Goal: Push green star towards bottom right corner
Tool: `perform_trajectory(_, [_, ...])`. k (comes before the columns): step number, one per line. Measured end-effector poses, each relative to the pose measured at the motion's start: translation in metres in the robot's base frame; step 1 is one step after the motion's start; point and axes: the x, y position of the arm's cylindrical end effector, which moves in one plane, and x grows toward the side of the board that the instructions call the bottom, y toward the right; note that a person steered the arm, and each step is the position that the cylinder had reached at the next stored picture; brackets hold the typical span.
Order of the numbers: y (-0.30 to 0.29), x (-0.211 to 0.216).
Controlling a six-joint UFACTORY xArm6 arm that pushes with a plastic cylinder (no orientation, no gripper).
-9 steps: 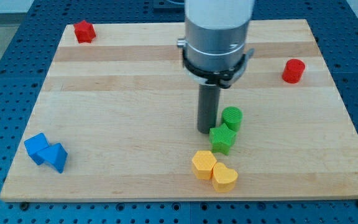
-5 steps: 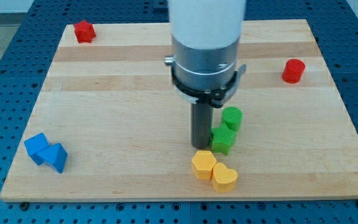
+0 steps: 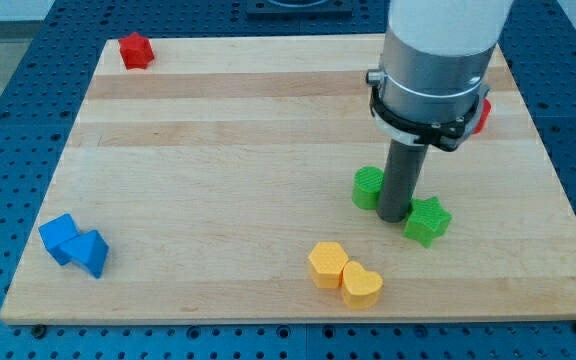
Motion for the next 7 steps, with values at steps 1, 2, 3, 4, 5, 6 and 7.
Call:
perform_trajectory(1, [0.025, 0.008])
perform_trajectory(2, [0.044, 0.016])
perform_trajectory(3, [0.057, 0.024])
perform_trajectory(4, [0.070, 0.035])
perform_trajectory(5, [0.080, 0.045])
perform_trajectory(6, [0.085, 0.048])
perform_trajectory(7, [0.043, 0.045])
